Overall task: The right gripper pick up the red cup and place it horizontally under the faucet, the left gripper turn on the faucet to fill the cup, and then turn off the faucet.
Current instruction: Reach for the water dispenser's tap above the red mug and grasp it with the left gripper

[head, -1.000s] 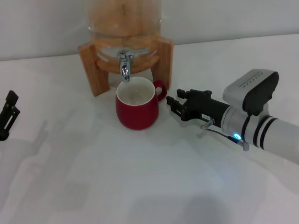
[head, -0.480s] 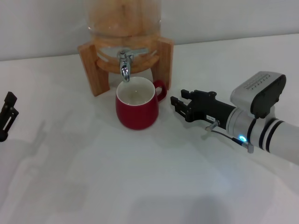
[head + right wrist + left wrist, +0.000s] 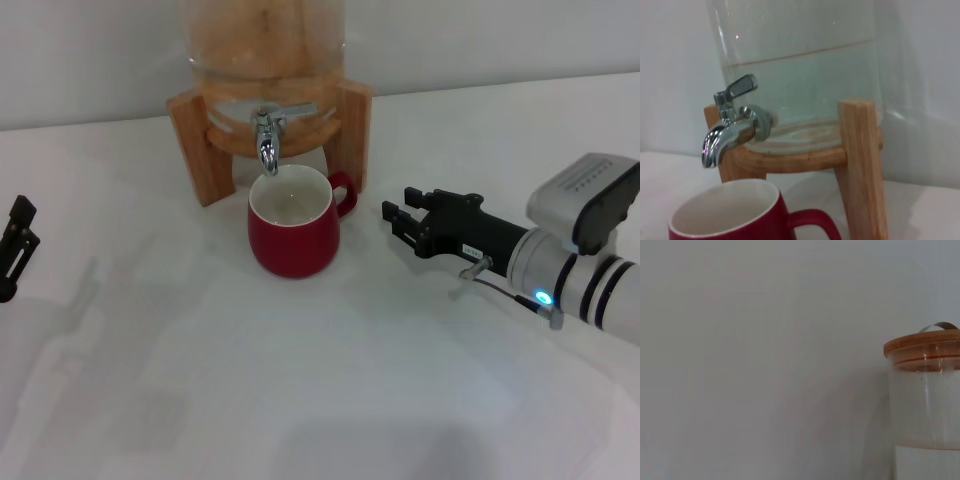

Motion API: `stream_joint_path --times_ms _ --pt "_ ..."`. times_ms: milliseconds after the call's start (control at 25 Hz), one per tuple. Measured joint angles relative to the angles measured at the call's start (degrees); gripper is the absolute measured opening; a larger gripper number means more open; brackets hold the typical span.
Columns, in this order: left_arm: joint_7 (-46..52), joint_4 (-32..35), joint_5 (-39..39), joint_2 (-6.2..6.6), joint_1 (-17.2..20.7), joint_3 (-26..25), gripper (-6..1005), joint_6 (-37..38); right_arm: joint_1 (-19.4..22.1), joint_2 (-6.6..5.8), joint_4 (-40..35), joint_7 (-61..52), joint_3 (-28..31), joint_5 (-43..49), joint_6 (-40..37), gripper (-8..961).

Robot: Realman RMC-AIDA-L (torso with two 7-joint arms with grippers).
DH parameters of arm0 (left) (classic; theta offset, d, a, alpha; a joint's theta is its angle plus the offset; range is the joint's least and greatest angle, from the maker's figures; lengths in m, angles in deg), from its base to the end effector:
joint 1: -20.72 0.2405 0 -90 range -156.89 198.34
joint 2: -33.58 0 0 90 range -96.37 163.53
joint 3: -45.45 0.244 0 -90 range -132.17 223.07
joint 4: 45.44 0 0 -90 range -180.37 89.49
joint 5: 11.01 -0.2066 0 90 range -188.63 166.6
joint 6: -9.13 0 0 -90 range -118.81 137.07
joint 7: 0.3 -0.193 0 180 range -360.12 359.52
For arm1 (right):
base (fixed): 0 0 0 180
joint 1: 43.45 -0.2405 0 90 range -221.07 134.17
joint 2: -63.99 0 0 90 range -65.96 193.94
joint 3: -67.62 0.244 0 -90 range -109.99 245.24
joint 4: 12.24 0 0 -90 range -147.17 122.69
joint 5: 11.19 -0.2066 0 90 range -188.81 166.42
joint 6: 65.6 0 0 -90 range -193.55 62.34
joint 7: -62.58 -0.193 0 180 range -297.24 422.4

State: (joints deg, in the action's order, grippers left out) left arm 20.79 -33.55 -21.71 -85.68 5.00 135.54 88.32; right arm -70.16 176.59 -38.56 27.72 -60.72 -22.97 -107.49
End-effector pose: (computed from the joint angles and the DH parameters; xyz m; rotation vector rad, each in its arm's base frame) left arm -0.2925 0.3236 -0.0072 -1.7612 -0.4226 -0.8951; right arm 0.2620 0.3857 -0.0871 -2.1317 0.7470 0.6599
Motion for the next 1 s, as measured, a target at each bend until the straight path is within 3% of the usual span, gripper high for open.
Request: stream_joint_path --times_ms 400,680,800,1000 --pt "-0.1 -0.1 0.2 0.0 0.0 0.0 771 0.0 2.6 -1.59 -0.1 0.0 1.7 0.1 -5.6 368" --pt "-0.3 0.0 0.7 0.0 -0.1 -0.1 771 0.0 6.8 -2.88 1.1 0.9 5.3 0.4 -15.7 378" --pt "-0.3 0.1 1.2 -0.01 -0.1 -0.2 771 -0.9 8.5 -2.53 3.8 1.7 8.6 1.3 -21.2 383" --pt "-0.6 0.3 1.3 0.0 -0.5 -1.1 771 -2.1 9.6 -0.61 9.0 3.9 15.5 1.4 -27.7 390"
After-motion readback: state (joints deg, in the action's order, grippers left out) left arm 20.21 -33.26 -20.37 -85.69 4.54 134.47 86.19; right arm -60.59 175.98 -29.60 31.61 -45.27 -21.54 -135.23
